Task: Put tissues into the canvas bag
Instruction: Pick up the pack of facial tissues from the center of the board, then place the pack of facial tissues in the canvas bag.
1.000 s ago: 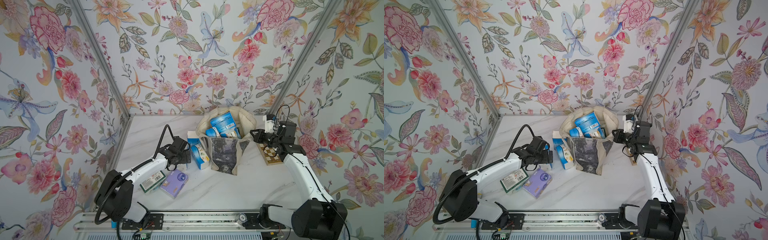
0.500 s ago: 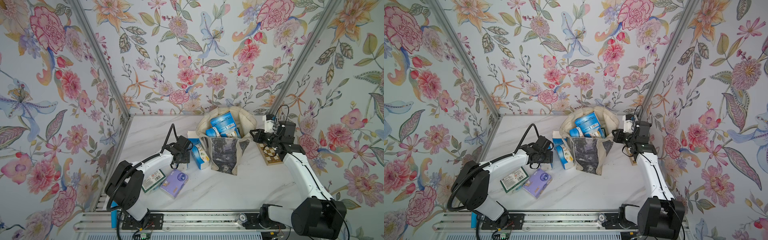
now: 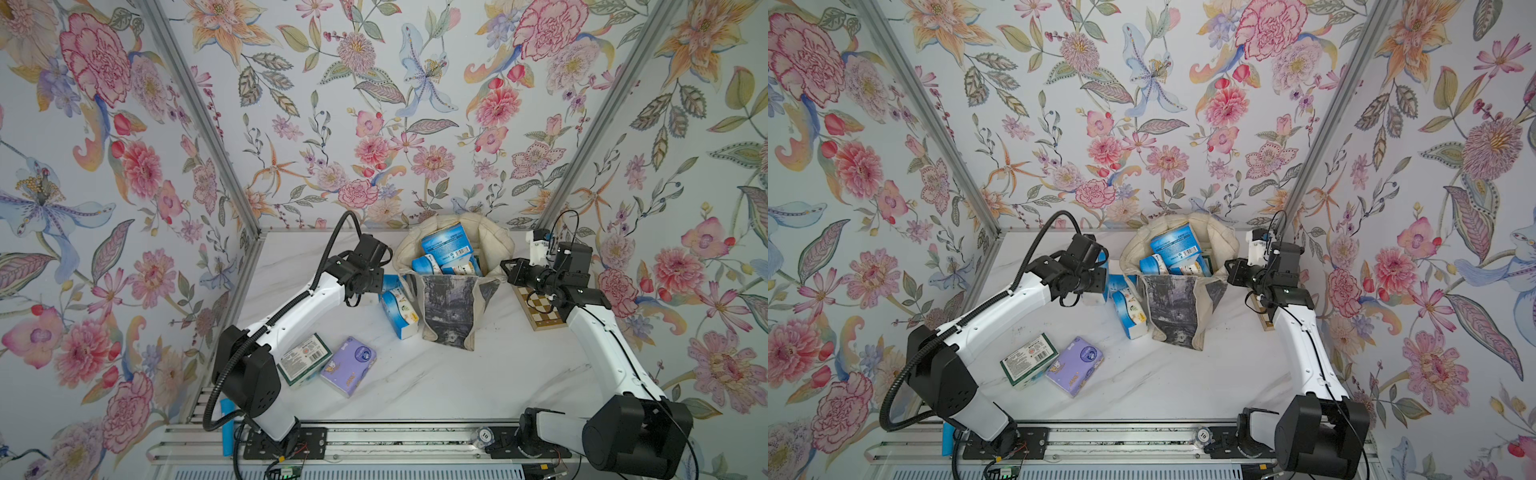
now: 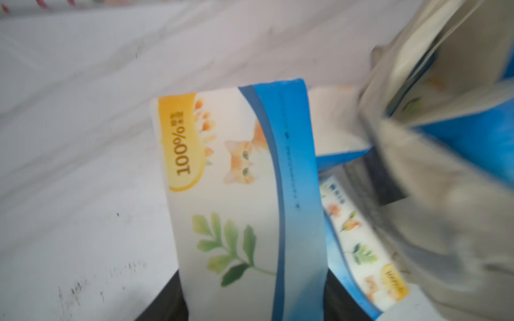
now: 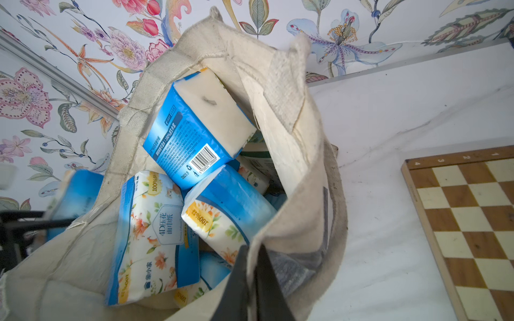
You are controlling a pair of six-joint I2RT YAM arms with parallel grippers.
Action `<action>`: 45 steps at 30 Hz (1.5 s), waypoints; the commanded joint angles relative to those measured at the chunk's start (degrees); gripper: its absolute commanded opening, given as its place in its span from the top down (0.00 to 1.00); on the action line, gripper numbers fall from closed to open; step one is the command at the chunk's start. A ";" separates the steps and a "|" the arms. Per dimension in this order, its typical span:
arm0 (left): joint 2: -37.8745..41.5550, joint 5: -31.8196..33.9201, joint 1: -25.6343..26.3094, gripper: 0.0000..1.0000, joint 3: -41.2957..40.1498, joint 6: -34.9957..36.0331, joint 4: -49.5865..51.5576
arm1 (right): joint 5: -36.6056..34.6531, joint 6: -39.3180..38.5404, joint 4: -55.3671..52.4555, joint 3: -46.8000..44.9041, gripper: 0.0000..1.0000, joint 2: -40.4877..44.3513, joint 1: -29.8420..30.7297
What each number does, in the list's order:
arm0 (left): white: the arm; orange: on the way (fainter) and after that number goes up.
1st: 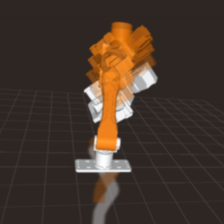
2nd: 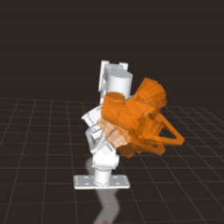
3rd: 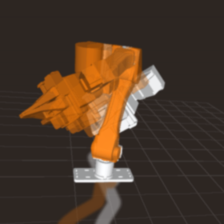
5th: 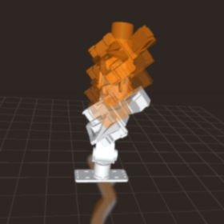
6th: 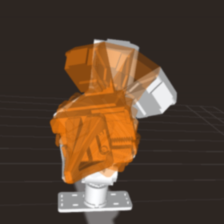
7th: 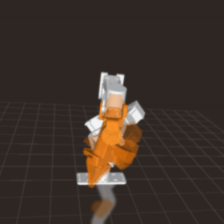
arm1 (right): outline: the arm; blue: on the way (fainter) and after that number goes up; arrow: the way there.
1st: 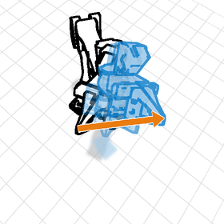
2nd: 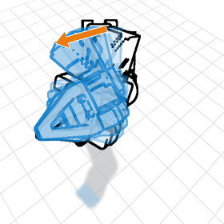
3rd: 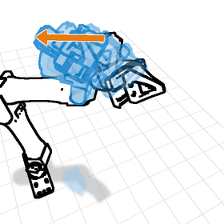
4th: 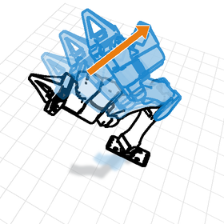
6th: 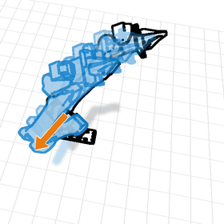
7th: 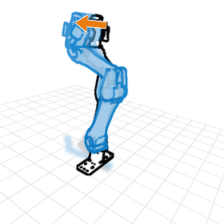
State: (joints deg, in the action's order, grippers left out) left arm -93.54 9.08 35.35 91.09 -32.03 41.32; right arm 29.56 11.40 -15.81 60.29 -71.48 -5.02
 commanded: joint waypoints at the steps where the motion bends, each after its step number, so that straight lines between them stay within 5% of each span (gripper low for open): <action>1: 1.24 -4.06 -0.18 0.40 11.76 6.93 -0.72 | 0.68 0.10 -1.05 -0.70 0.91 1.21 0.38; 11: -14.73 -23.89 3.41 0.40 28.71 11.11 -14.14 | 1.02 -1.12 -4.14 -0.62 0.90 3.64 1.24; 19: -35.21 -33.75 8.42 0.39 57.29 14.56 1.10 | 0.85 -1.04 -4.58 -0.27 0.90 4.04 1.32; 25: -34.26 -36.36 9.17 0.38 49.38 16.65 9.06 | 0.77 -1.14 -4.55 0.59 0.90 2.97 1.32; 31: -36.81 -32.10 11.15 0.38 47.68 20.84 20.88 | 0.79 -0.95 -4.40 1.92 0.90 1.39 1.80; 40: -41.31 -34.25 11.43 0.32 54.04 16.47 11.73 | -0.63 -0.76 -4.29 2.59 0.90 0.92 3.39; 45: -39.42 -30.55 10.37 0.13 53.63 13.92 5.98 | -1.80 -0.85 -4.40 2.74 0.90 1.90 3.43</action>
State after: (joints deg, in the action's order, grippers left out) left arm -133.62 -23.86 46.09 143.63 -16.19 51.24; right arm 27.99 11.18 -19.84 61.54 -70.22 -2.26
